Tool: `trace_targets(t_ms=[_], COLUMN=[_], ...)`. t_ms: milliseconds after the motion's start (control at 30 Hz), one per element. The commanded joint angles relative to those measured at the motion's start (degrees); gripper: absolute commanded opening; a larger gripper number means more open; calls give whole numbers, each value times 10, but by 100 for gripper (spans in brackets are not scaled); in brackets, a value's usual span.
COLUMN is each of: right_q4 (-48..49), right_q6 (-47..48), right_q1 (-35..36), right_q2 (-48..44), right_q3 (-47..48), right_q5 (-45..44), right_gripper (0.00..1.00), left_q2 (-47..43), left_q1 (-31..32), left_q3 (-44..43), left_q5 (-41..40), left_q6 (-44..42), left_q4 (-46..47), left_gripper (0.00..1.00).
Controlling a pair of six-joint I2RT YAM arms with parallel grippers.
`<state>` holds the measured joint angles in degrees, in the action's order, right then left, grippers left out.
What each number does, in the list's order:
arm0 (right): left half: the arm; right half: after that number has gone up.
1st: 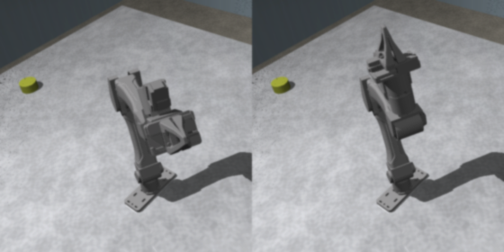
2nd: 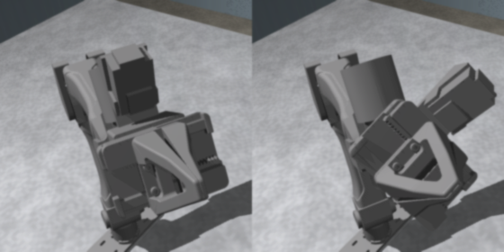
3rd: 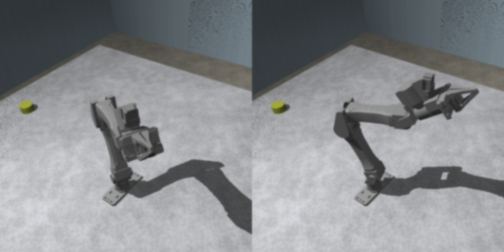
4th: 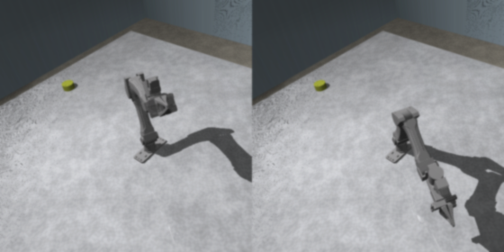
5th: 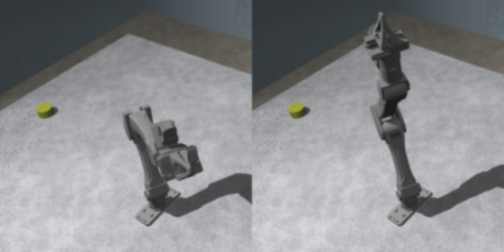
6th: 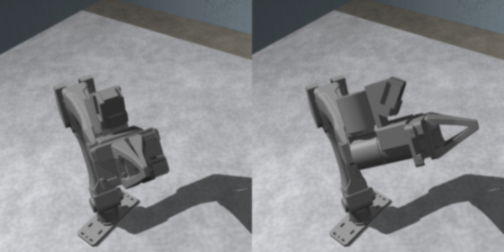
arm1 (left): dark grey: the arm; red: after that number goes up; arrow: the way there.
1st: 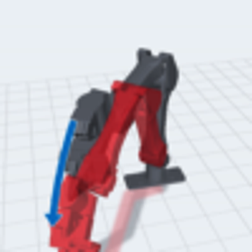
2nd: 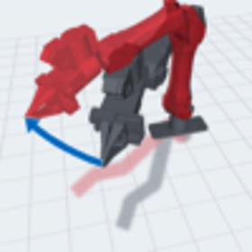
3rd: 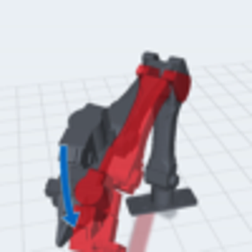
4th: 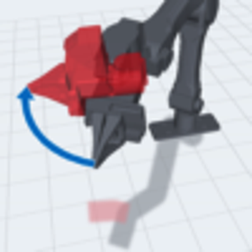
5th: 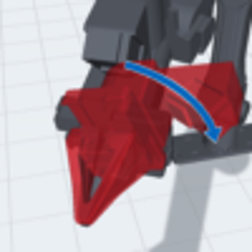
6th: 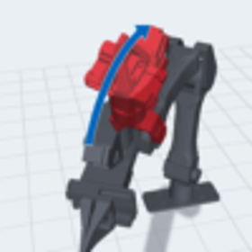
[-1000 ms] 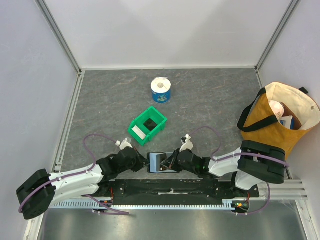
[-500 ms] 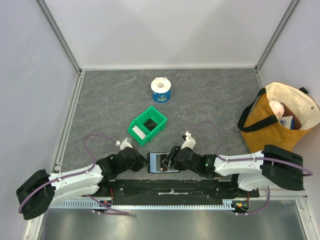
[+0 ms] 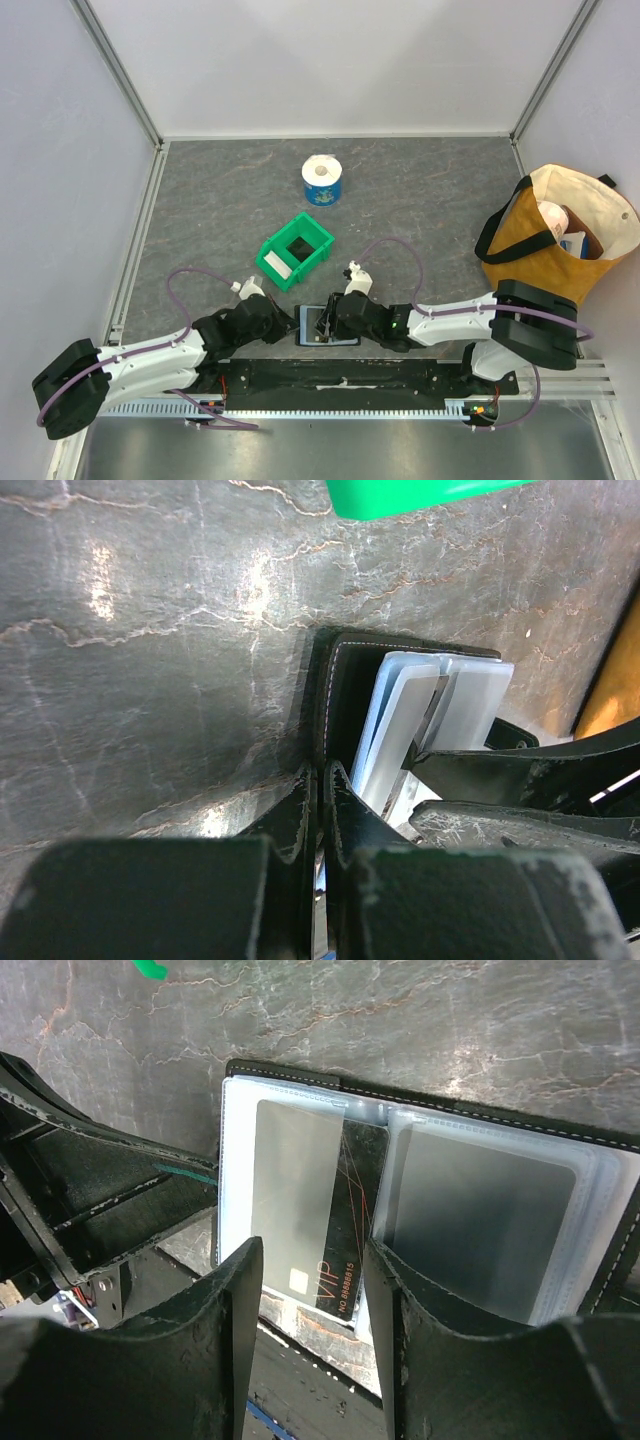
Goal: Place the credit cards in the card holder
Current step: Insert the credit card into the card holder.
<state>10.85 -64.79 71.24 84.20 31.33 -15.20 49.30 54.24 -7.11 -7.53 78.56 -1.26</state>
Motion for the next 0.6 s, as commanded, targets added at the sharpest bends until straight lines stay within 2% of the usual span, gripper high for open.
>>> trace_targets(t_ms=[0,267,467,567], right_q4=[0,36,65,87], right_q6=[34,52,61,64], right_q1=[0,0,-1,-1], right_q2=[22,38,30,25], right_q3=[16,34,29,22], right_q5=[10,25,32,37], right_gripper=[52,50,39,38], left_q2=[11,14,20,25], left_q1=[2,2,2,2], left_q3=[13,11,8,4], left_q5=[-28,-28,-28,-28], left_q6=[-25,-25,-25,-27], left_q4=[-56,-55,-55,-55], left_gripper=[2,2,2,2])
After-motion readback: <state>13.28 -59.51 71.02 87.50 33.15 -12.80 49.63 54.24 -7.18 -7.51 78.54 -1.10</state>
